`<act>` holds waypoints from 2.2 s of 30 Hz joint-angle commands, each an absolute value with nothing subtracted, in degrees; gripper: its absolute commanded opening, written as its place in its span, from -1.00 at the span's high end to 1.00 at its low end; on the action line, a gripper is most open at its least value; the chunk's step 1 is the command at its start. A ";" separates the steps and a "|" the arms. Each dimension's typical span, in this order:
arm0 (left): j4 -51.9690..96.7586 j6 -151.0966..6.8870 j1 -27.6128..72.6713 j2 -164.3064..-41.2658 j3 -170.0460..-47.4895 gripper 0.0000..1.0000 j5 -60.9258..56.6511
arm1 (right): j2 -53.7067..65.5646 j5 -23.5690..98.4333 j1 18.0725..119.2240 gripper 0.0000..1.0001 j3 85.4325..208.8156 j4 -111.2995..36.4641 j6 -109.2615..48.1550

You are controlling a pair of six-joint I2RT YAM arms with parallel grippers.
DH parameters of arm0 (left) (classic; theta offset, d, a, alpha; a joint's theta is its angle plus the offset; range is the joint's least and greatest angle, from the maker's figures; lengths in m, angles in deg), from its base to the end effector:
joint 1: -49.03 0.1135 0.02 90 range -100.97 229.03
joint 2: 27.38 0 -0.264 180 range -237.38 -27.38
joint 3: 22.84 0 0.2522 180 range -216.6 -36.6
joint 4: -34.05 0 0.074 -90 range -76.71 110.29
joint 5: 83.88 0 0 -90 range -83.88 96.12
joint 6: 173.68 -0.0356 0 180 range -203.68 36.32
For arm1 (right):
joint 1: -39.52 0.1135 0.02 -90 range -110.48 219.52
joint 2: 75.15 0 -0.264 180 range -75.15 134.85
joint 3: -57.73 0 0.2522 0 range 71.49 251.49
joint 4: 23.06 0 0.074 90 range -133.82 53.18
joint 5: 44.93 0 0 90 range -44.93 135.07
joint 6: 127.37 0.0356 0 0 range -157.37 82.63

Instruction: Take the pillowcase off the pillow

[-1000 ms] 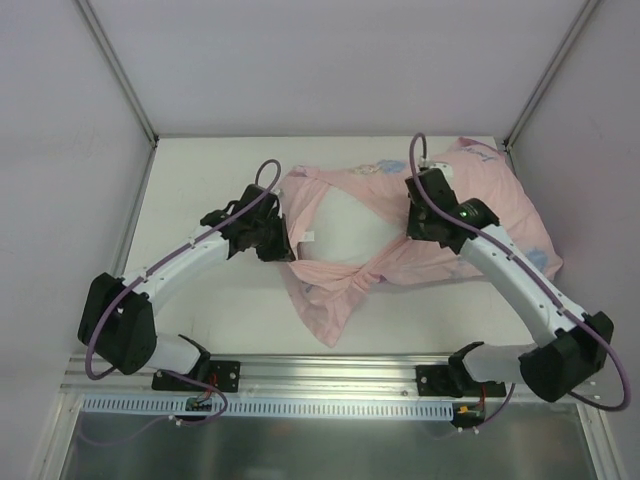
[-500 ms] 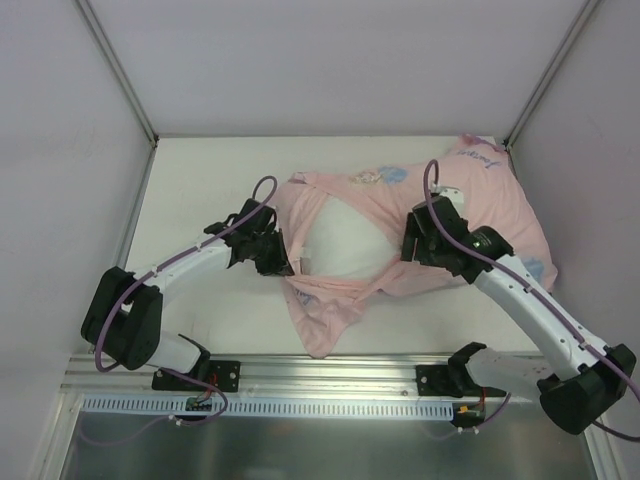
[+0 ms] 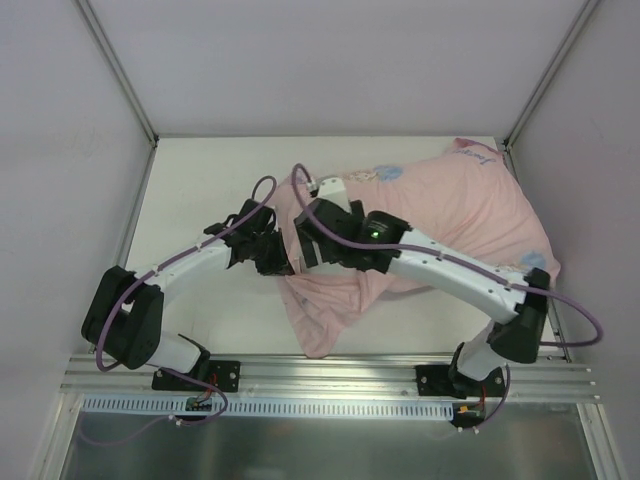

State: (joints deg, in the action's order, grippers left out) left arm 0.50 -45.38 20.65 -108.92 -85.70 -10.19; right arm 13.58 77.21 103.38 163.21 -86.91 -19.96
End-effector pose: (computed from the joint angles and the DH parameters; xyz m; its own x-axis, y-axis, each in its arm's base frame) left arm 0.2472 -0.1449 0.2083 -0.9223 -0.1778 -0.3431 0.0457 0.8314 -0.5538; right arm 0.1609 0.2848 0.3738 -0.4877 -0.4186 -0.7661 -0.4765 0.8629 -0.1682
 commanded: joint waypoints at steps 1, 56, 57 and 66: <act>-0.63 -44.75 21.43 -107.98 -83.89 1.00 -11.36 | 19.15 78.13 104.82 -0.80 166.58 -89.56 -19.53; 8.78 -46.77 23.89 -103.61 -82.91 0.12 -22.96 | 3.68 71.88 89.36 0.99 151.64 -69.25 -8.99; 7.73 -46.68 23.80 -102.02 -83.26 -0.49 -23.40 | 4.82 71.97 89.36 0.99 152.34 -69.51 -8.81; 5.70 -40.36 19.61 -89.43 -82.83 -0.89 -24.73 | 10.97 73.11 89.27 0.99 161.05 -72.15 -8.19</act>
State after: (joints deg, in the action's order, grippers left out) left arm 7.43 -42.84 22.42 -91.02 -82.01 -23.68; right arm 10.98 70.61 89.37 155.98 -76.48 -10.80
